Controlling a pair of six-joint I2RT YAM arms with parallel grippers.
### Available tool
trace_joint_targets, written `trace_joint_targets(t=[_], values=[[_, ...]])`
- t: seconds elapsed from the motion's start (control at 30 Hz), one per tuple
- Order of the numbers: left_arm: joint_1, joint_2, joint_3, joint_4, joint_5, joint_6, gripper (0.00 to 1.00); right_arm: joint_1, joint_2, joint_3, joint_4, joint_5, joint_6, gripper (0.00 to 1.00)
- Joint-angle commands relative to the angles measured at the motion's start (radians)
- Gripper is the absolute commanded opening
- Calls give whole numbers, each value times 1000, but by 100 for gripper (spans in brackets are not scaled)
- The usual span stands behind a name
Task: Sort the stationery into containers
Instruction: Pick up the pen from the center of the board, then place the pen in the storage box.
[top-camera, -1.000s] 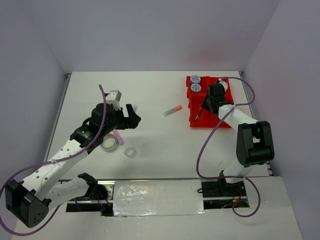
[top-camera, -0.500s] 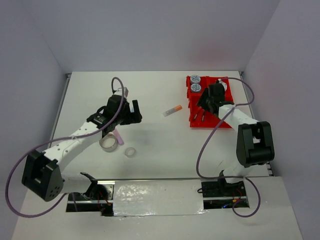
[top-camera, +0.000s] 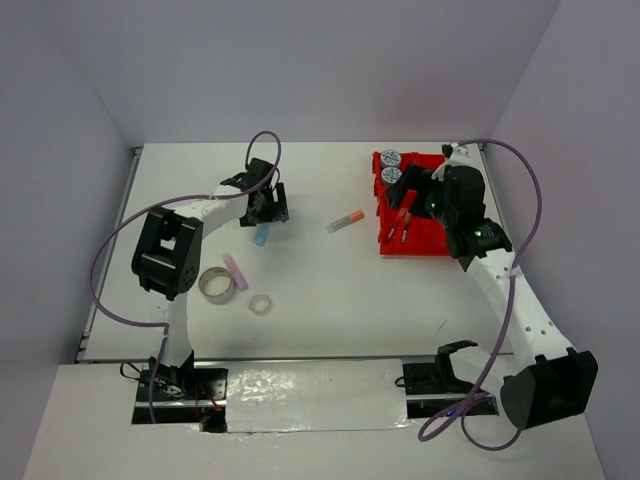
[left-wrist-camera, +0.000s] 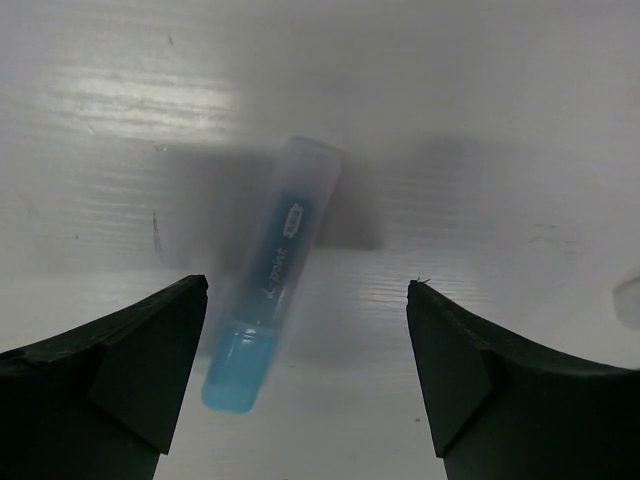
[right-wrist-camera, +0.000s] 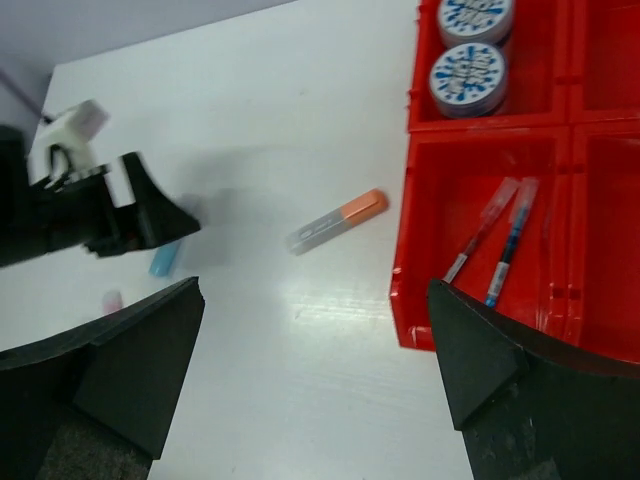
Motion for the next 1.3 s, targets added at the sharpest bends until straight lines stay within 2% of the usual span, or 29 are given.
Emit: trace_joint_targets(t=[0.0, 0.2, 0.4, 0.43, 0.47, 0.57, 0.63, 0.73, 0.8, 0.93, 1.03, 1.1, 1.27], values=[[-3, 23, 36, -84, -52, 10, 92, 28, -67, 38, -83, -107, -65, 100], [-14, 13, -41, -84, -105, -5, 78, 54, -115, 46, -94, -138, -78, 100], [-27, 46, -103, -83, -129, 4, 74, 60, -123, 45, -83, -186, -71, 100], [-33, 49, -112, -80, -126, 7, 69, 60, -127, 45, -86, -189, -73, 100], [-35, 59, -116, -69, -122, 10, 51, 60, -132, 46, -86, -193, -73, 100], [-40, 64, -135, -54, -88, 13, 14, 60, -141, 37, -73, -196, -74, 100], [-43, 49, -153, -21, -64, 14, 2, 60, -131, 29, -57, -222, -73, 100], [-55, -26, -178, 23, -2, 31, 0, 57, -114, 8, -30, -241, -53, 100], [-66, -129, -213, 61, 51, 45, 0, 57, -111, -20, 39, -268, -21, 100], [-118, -330, -311, 277, 214, 73, 0, 86, -72, -83, 150, -319, 47, 99], [-165, -445, -357, 366, 285, 60, 0, 167, -45, -67, 151, -174, 56, 100], [-200, -470, -383, 429, 341, 62, 0, 190, -28, -70, 182, -129, 111, 100], [-260, -542, -471, 629, 406, 28, 0, 290, 17, -29, 147, 115, 165, 99]])
